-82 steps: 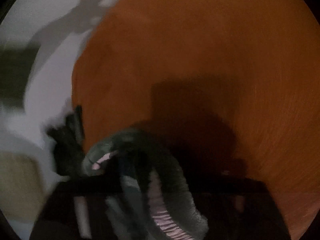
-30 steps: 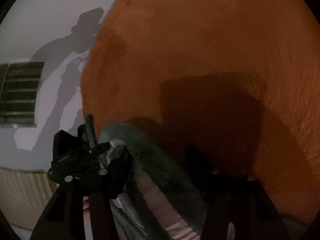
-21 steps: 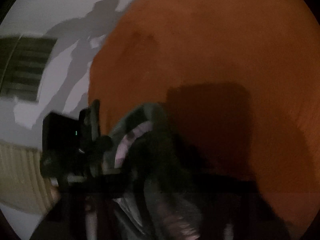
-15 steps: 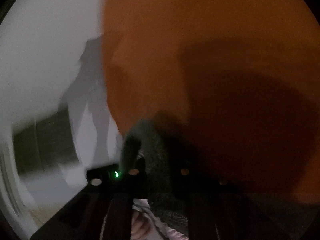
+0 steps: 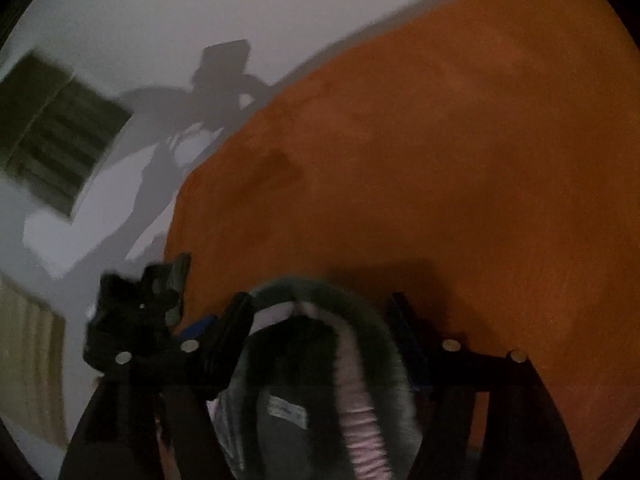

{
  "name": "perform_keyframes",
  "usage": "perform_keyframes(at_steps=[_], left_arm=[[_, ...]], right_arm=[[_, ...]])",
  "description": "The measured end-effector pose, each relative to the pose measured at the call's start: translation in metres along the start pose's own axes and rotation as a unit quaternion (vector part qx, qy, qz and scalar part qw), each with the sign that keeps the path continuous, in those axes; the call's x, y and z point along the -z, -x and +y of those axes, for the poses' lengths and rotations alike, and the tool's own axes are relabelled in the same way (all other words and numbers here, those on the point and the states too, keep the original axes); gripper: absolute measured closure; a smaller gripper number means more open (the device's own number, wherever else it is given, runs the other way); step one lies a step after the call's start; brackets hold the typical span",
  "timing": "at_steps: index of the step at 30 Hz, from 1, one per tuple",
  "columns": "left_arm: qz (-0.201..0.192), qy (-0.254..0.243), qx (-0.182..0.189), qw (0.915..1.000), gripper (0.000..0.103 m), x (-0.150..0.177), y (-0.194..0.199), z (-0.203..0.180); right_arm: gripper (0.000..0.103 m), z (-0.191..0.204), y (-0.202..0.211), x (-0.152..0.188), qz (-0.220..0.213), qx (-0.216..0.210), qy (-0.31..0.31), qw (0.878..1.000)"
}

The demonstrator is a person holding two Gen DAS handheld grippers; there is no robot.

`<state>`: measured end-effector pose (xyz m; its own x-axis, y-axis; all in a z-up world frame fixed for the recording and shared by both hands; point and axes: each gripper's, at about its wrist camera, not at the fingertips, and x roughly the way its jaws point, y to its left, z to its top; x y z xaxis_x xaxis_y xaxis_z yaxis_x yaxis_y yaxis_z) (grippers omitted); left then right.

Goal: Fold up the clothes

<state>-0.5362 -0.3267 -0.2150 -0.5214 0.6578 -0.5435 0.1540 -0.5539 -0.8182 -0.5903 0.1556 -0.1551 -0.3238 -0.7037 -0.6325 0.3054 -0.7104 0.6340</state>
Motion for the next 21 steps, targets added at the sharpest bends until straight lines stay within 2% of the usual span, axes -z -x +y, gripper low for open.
perform_keyframes(at_steps=[1,2,3,5,6,8,9,11,12,13,14,16,17,19,21], left_arm=[[0.007,-0.03,-0.055,0.998,0.043,0.002,-0.005,-0.006],[0.022,-0.04,-0.101,0.9938,0.043,0.004,-0.015,-0.007],[0.036,-0.034,-0.133,0.9899,0.054,0.006,-0.023,-0.002],[0.032,0.004,-0.196,0.98,0.067,0.003,-0.025,0.021],[0.014,0.034,-0.191,0.981,0.068,0.002,-0.017,0.034],[-0.028,0.096,-0.166,0.981,0.069,-0.002,0.003,0.059],[-0.037,0.101,-0.164,0.9806,0.07,-0.002,0.008,0.063],[-0.047,0.094,-0.151,0.9829,0.07,-0.002,0.017,0.064],[-0.053,0.089,-0.132,0.9858,0.07,-0.004,0.021,0.064],[-0.06,0.082,-0.114,0.9883,0.07,0.007,0.024,0.062],[-0.064,0.072,-0.091,0.9912,0.069,0.01,0.026,0.057],[-0.057,0.047,-0.056,0.9957,0.069,0.01,0.022,0.046],[-0.055,0.035,-0.058,0.9962,0.069,0.01,0.02,0.042],[-0.044,0.035,-0.109,0.9925,0.069,0.016,0.021,0.048],[-0.033,0.081,-0.142,0.986,0.069,0.013,0.018,0.072]], right_arm=[[0.079,0.013,-0.015,0.005,0.016,0.018,0.016,1.0],[0.102,0.024,-0.028,0.009,0.031,0.036,0.03,0.998],[0.102,0.026,-0.036,0.011,0.045,0.049,0.027,0.997],[0.102,0.02,-0.04,0.019,0.062,0.081,0.014,0.995],[0.102,0.017,-0.041,0.023,0.068,0.095,0.008,0.993],[0.103,0.01,-0.034,0.025,0.051,0.11,0.009,0.993],[0.103,0.007,-0.03,0.026,0.041,0.115,0.009,0.993],[0.101,0.011,-0.009,0.03,0.002,0.095,0.005,0.995],[0.096,0.009,-0.008,0.032,0.006,0.088,0.009,0.996],[0.092,0.008,-0.006,0.033,0.01,0.08,0.013,0.997],[0.083,0.007,-0.005,0.035,0.014,0.073,0.017,0.997],[0.083,0.005,-0.003,0.037,0.023,0.061,0.025,0.998],[0.083,0.006,-0.01,0.039,0.032,0.069,0.035,0.996],[0.083,0.001,-0.017,0.04,0.044,0.085,0.041,0.995],[0.087,-0.015,-0.018,0.037,0.025,0.11,0.01,0.994]])
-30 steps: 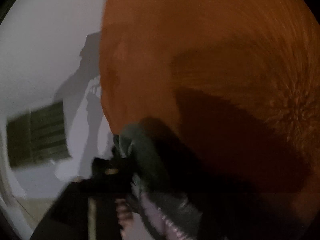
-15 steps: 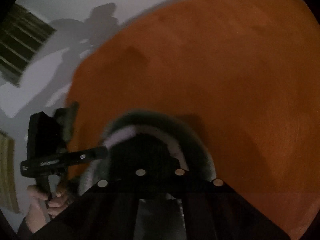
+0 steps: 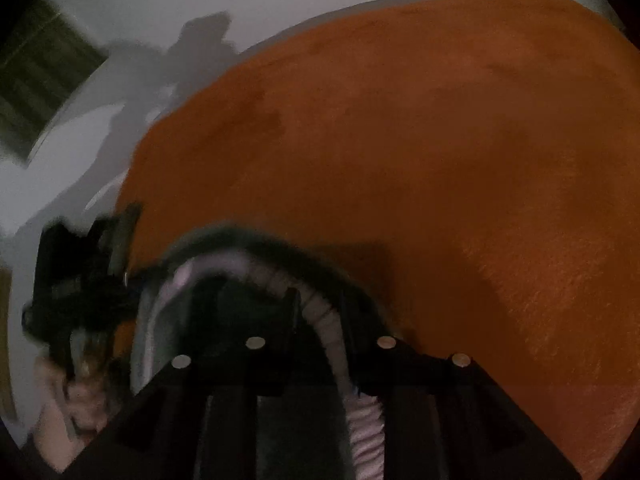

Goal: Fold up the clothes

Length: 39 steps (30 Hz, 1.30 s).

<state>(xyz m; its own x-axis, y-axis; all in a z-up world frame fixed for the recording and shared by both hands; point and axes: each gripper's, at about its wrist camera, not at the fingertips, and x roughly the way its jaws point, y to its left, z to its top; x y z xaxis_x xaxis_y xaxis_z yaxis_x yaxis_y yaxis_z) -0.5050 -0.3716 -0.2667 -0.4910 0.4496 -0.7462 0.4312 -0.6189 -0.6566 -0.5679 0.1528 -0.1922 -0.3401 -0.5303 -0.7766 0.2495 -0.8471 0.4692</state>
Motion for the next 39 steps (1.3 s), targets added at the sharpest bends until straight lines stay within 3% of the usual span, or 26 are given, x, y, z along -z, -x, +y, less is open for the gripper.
perform_keyframes(at_steps=[4,7,9,11,12,14,16,18,19,20,21,23,25,27,29,31,32,33,34,36,37,38,39], left_arm=[[0.004,0.084,0.059,0.9947,0.069,0.003,-0.001,0.036],[-0.008,0.059,0.086,0.9945,0.067,0.001,0.02,0.031],[-0.02,0.042,0.118,0.9919,0.053,0.0,0.037,0.028],[-0.023,0.009,0.101,0.9946,0.046,0.012,0.034,0.01],[-0.007,-0.006,0.087,0.9962,0.046,0.016,0.023,-0.001],[0.037,-0.034,0.064,0.9967,0.046,0.021,-0.004,-0.01],[0.047,-0.047,-0.007,0.9978,0.047,0.026,-0.024,-0.005],[0.028,0.058,0.052,0.9966,0.051,0.018,-0.025,0.026],[0.012,0.101,0.106,0.9891,0.052,0.022,-0.019,0.039],[-0.005,0.141,0.164,0.9762,0.052,0.027,-0.011,0.052],[-0.022,0.181,0.221,0.9581,0.052,0.032,-0.004,0.064],[0.02,0.135,0.197,0.9708,0.052,0.03,-0.008,0.056],[0.047,0.09,0.148,0.9837,0.05,0.036,-0.018,0.043],[0.06,0.082,0.153,0.983,0.044,0.046,-0.03,0.036],[0.073,0.078,0.162,0.981,0.043,0.057,-0.042,0.029],[0.075,0.093,0.164,0.9791,0.052,0.069,-0.045,0.035],[0.07,0.109,0.179,0.9753,0.071,0.069,-0.042,0.043],[0.065,0.125,0.193,0.971,0.081,0.07,-0.038,0.051],[0.06,0.141,0.207,0.9662,0.083,0.07,-0.034,0.06],[0.048,0.161,0.236,0.9572,0.084,0.072,-0.03,0.073],[0.044,0.162,0.254,0.9526,0.084,0.071,-0.028,0.079],[0.047,0.165,0.267,0.9484,0.083,0.072,-0.023,0.086],[0.049,0.171,0.26,0.9491,0.083,0.072,-0.019,0.093]], right_arm=[[0.092,-0.02,-0.016,0.0,0.023,0.04,-0.038,0.998],[0.092,-0.011,0.012,0.007,-0.017,0.026,-0.011,0.999],[0.092,-0.004,0.038,0.016,-0.052,0.011,0.011,0.999],[0.092,0.002,0.063,0.025,-0.084,-0.005,0.033,0.996],[0.092,0.004,0.065,0.03,-0.076,-0.019,0.035,0.996],[0.092,0.003,0.049,0.034,-0.035,-0.018,0.023,0.999],[0.092,0.0,0.017,0.029,0.007,0.015,0.014,1.0],[0.097,-0.011,0.008,0.029,0.007,0.054,0.002,0.999],[0.097,-0.016,0.01,0.028,0.003,0.053,-0.018,0.998],[0.097,-0.02,0.016,0.028,-0.001,0.043,-0.044,0.998],[0.096,-0.017,0.023,0.028,-0.011,0.021,-0.047,0.999],[0.094,-0.009,0.035,0.028,-0.028,-0.022,-0.05,0.998],[0.086,0.014,0.034,0.024,-0.02,-0.035,0.01,0.999],[0.043,0.04,0.024,0.021,-0.009,-0.016,0.075,0.997],[0.038,0.067,0.011,0.022,-0.003,0.053,0.167,0.985],[0.039,0.09,-0.002,0.027,-0.004,0.122,0.256,0.959],[0.046,0.097,-0.013,0.03,0.002,0.162,0.296,0.941],[0.068,0.099,-0.026,0.031,0.023,0.188,0.316,0.93],[0.077,0.1,-0.036,0.032,0.042,0.208,0.33,0.92],[0.092,0.091,-0.026,0.025,0.054,0.164,0.294,0.94],[0.092,0.078,-0.008,0.014,0.047,0.086,0.226,0.969],[0.092,0.064,0.007,0.003,0.044,0.012,0.156,0.987],[0.092,0.045,0.008,-0.004,0.063,-0.039,0.092,0.993]])
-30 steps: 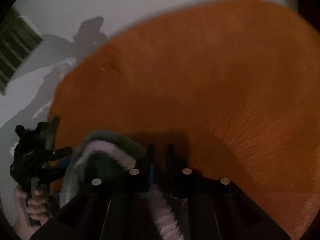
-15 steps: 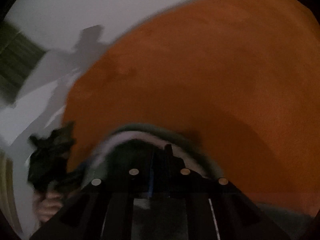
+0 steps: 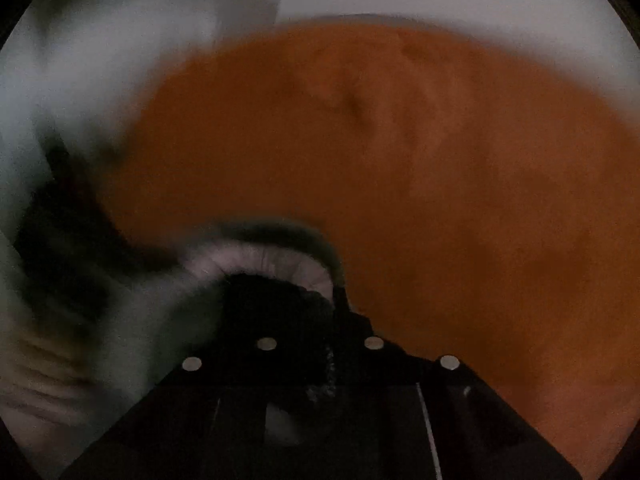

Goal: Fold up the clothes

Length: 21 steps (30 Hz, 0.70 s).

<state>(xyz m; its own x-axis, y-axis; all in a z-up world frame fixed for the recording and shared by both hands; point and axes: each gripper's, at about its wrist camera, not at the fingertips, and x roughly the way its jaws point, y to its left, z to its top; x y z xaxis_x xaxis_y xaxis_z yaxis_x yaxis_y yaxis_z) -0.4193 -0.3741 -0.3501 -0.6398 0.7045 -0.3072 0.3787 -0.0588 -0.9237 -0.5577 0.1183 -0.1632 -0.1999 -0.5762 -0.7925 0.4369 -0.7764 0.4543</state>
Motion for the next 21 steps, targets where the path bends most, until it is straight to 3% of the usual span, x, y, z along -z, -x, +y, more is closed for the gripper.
perform_keyframes(at_steps=[1,2,4,6,8,10,12,14,15,17,18,19,21], left_arm=[[-0.019,0.003,-0.031,0.9993,0.082,-0.002,0.009,0.003],[-0.034,-0.006,-0.051,0.9981,0.079,0.001,0.027,0.001],[-0.054,-0.04,-0.077,0.9948,0.064,0.01,0.051,-0.011],[-0.054,-0.131,-0.116,0.983,0.049,0.031,0.054,-0.046],[-0.043,-0.242,-0.172,0.954,0.042,0.063,0.044,-0.085],[-0.01,-0.323,-0.221,0.9202,0.038,0.094,0.019,-0.108],[0.017,-0.371,-0.267,0.8894,0.037,0.11,-0.024,-0.12],[0.037,-0.406,-0.317,0.8564,0.037,0.108,-0.088,-0.137],[0.043,-0.413,-0.332,0.8473,0.037,0.113,-0.109,-0.139],[0.047,-0.419,-0.359,0.8325,0.037,0.119,-0.137,-0.135],[0.044,-0.419,-0.369,0.8285,0.037,0.118,-0.141,-0.131],[0.04,-0.419,-0.377,0.8249,0.037,0.115,-0.144,-0.127],[0.031,-0.426,-0.398,0.8117,0.043,0.11,-0.147,-0.12]], right_arm=[[0.092,-0.019,0.003,-0.003,0.011,-0.049,-0.057,0.997],[0.093,-0.033,0.004,-0.004,0.023,-0.054,-0.083,0.995],[0.092,-0.042,0.004,-0.004,0.039,-0.041,-0.067,0.996],[0.091,-0.044,0.007,-0.001,0.046,-0.046,-0.054,0.996],[0.086,-0.036,0.01,0.006,0.044,-0.037,-0.028,0.998],[0.072,-0.02,0.015,0.014,0.033,0.01,0.019,0.999],[0.052,-0.003,0.028,0.023,-0.002,0.054,0.071,0.996],[0.032,0.005,0.039,0.027,-0.039,0.07,0.095,0.992],[0.032,0.007,0.041,0.032,-0.045,0.079,0.104,0.99],[0.035,0.006,0.024,0.033,-0.012,0.11,0.118,0.987],[0.051,0.004,0.018,0.032,0.0,0.116,0.116,0.986],[0.058,0.001,0.011,0.031,0.012,0.123,0.115,0.986],[0.064,-0.003,0.003,0.032,0.025,0.132,0.107,0.985]])
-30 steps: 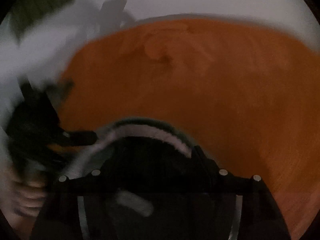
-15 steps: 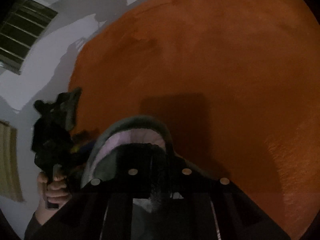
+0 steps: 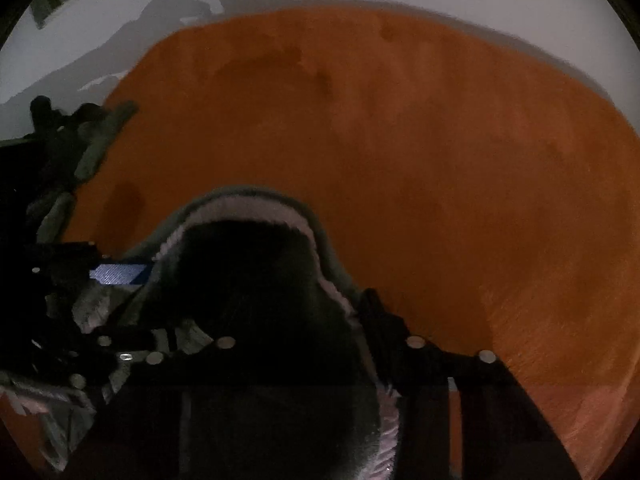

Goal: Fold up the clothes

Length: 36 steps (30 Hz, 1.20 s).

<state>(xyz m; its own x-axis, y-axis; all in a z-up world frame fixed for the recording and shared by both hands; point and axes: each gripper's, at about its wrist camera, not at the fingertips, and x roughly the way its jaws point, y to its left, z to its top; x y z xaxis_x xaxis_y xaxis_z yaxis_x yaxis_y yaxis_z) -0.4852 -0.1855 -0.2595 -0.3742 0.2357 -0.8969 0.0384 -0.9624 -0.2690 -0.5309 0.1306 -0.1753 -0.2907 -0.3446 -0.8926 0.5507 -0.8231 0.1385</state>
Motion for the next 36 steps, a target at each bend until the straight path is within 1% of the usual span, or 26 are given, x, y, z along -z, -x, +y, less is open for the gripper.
perform_keyframes(at_steps=[1,2,3,6,7,9,11,12,13,14,15,16,17,18,19,21,22,23,24,26,27,29,31,34,35,36], left_arm=[[-0.007,-0.001,-0.013,0.9999,0.056,-0.007,0.007,0.012],[-0.011,0.004,-0.02,0.9997,0.095,-0.026,0.021,0.02],[-0.018,0.021,-0.006,0.9996,0.098,-0.017,0.044,0.023],[-0.065,0.063,0.07,0.9935,0.098,0.009,0.083,0.053],[-0.077,0.079,0.118,0.9869,0.098,0.015,0.093,0.066],[-0.1,0.108,0.168,0.9748,0.098,0.029,0.106,0.091],[-0.094,0.119,0.171,0.9735,0.098,0.03,0.102,0.09],[-0.09,0.123,0.171,0.9733,0.097,0.03,0.1,0.089],[-0.089,0.11,0.162,0.9765,0.094,0.024,0.098,0.076],[-0.089,0.094,0.152,0.9799,0.083,0.017,0.096,0.062],[-0.09,0.077,0.147,0.982,0.061,0.012,0.095,0.05],[-0.091,0.059,0.144,0.9836,0.051,0.007,0.093,0.037],[-0.089,0.038,0.131,0.9867,0.037,-0.004,0.083,0.021],[-0.086,0.016,0.116,0.9895,0.033,-0.017,0.07,0.004],[-0.077,0.002,0.094,0.9926,0.033,-0.022,0.062,-0.008],[-0.058,-0.023,0.049,0.9969,0.035,-0.029,0.046,-0.028],[-0.048,-0.026,0.039,0.9978,0.043,-0.029,0.044,-0.029],[-0.038,-0.027,0.032,0.9984,0.089,-0.028,0.043,-0.029],[-0.028,-0.029,0.024,0.9989,0.103,-0.026,0.041,-0.028],[-0.056,-0.025,0.031,0.9977,0.103,-0.02,0.053,-0.024],[-0.074,-0.026,0.03,0.9965,0.103,-0.014,0.061,-0.023],[-0.093,-0.012,0.048,0.9944,0.103,-0.006,0.072,-0.013],[-0.11,0.003,0.068,0.9915,0.103,0.002,0.083,-0.003],[-0.112,0.021,0.099,0.9885,0.103,0.007,0.079,0.001],[-0.104,0.024,0.115,0.9876,0.102,0.007,0.08,-0.002],[-0.092,0.016,0.119,0.9884,0.096,0.005,0.077,-0.011]], right_arm=[[0.068,-0.001,0.0,0.001,-0.003,0.0,-0.002,1.0],[0.08,-0.002,0.0,0.002,-0.005,0.0,-0.005,1.0],[0.085,-0.003,0.001,0.003,-0.007,-0.004,-0.013,1.0],[0.088,-0.007,0.008,0.014,-0.029,-0.051,-0.046,0.997],[0.088,-0.013,0.011,0.017,-0.034,-0.069,-0.054,0.996],[0.088,-0.026,0.016,0.027,-0.042,-0.111,-0.067,0.991],[0.088,-0.038,0.019,0.039,-0.048,-0.155,-0.078,0.984],[0.088,-0.038,0.019,0.041,-0.047,-0.162,-0.07,0.983],[0.087,-0.037,0.02,0.042,-0.049,-0.164,-0.061,0.983],[0.087,-0.035,0.02,0.041,-0.05,-0.165,-0.051,0.984],[0.087,-0.029,0.017,0.037,-0.047,-0.161,-0.041,0.985],[0.087,-0.023,0.015,0.033,-0.044,-0.157,-0.031,0.986],[0.087,-0.022,0.011,0.033,-0.039,-0.156,-0.024,0.987],[0.087,-0.02,0.014,0.034,-0.039,-0.156,-0.02,0.987],[0.087,-0.019,0.017,0.034,-0.04,-0.153,-0.015,0.987],[0.087,-0.025,0.022,0.039,-0.045,-0.155,-0.011,0.987],[0.087,-0.028,0.024,0.041,-0.049,-0.157,-0.011,0.986],[0.087,-0.032,0.028,0.043,-0.055,-0.159,-0.015,0.986],[0.087,-0.036,0.032,0.044,-0.06,-0.161,-0.021,0.985],[0.087,-0.051,0.034,0.046,-0.065,-0.162,-0.048,0.983],[0.087,-0.06,0.034,0.046,-0.064,-0.173,-0.069,0.98],[0.087,-0.074,0.029,0.044,-0.066,-0.187,-0.106,0.974],[0.087,-0.083,0.027,0.046,-0.061,-0.187,-0.115,0.974],[0.087,-0.088,0.025,0.048,-0.047,-0.185,-0.112,0.975],[0.086,-0.088,0.026,0.049,-0.044,-0.189,-0.109,0.975],[0.083,-0.085,0.027,0.05,-0.047,-0.192,-0.103,0.975]])
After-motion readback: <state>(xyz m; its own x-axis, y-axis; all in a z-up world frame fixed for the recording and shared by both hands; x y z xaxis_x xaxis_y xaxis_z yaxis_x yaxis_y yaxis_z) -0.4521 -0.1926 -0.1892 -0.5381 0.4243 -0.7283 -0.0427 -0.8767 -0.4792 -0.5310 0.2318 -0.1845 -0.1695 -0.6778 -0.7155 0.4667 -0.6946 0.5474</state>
